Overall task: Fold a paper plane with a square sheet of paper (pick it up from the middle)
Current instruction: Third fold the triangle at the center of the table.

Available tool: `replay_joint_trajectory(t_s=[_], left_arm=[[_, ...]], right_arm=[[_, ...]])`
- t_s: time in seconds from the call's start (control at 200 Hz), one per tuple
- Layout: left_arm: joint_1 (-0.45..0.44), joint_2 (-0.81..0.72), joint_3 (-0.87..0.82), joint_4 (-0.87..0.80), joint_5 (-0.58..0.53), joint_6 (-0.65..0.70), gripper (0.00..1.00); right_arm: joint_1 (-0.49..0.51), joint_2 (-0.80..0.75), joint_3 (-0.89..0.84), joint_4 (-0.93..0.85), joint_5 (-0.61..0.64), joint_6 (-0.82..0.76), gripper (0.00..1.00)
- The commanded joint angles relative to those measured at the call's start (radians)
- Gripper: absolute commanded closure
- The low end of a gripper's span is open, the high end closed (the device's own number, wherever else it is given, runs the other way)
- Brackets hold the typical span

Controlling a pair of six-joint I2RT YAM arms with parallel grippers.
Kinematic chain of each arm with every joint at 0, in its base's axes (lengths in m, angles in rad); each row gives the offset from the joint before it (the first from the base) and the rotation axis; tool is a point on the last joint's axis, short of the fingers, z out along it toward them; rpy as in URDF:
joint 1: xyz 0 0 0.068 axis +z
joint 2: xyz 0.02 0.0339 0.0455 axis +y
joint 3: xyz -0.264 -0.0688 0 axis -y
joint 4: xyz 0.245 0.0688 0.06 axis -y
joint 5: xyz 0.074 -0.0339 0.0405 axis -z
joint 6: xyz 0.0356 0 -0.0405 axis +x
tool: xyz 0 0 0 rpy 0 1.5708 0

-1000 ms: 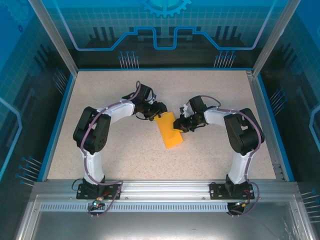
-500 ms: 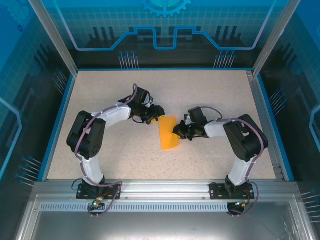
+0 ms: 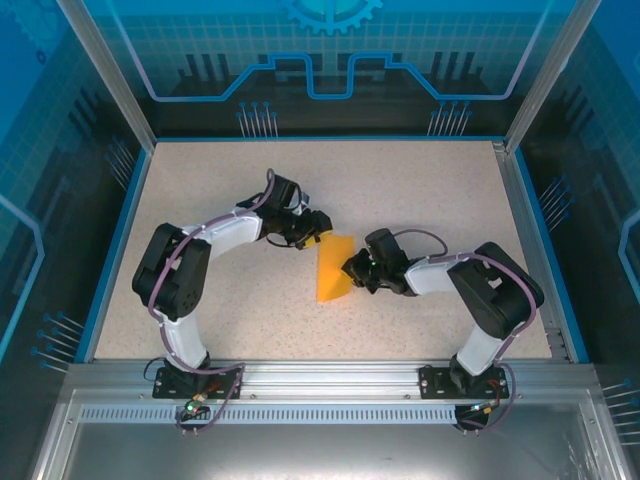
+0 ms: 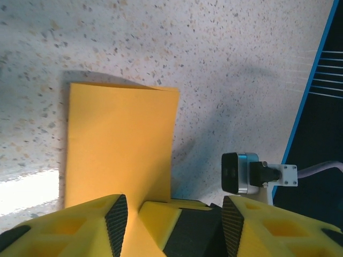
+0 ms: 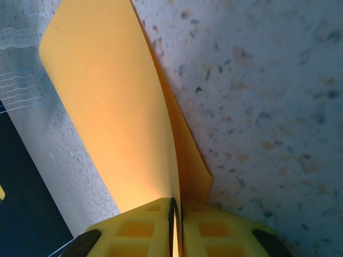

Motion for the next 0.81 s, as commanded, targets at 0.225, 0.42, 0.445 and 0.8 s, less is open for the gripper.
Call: replay_joint_trajectory(t_s=[0.225, 0.42, 0.445, 0.8], left_arm=[[-0.03, 0.1, 0.022, 0.009, 0.016, -0.043, 0.53], [-0.035, 0.159, 0.03, -0.007, 0.006, -0.052, 0.55], [-0.034, 0.165, 0.028, -0.007, 0.003, -0.054, 0.55], [-0.035, 0.205, 0.046, -0.019, -0.017, -0.001, 0.57]], right_arm=[[0.011, -0.016, 0.067, -0.144, -0.025, -0.09, 0.8], [0.0, -0.051, 0.081, -0.243, -0.041, -0.202, 0.73], [-0.004, -0.059, 0.084, -0.252, -0.054, -0.227, 0.71], [-0.13, 0.03, 0.177, -0.299, -0.322, -0.458, 0.62]])
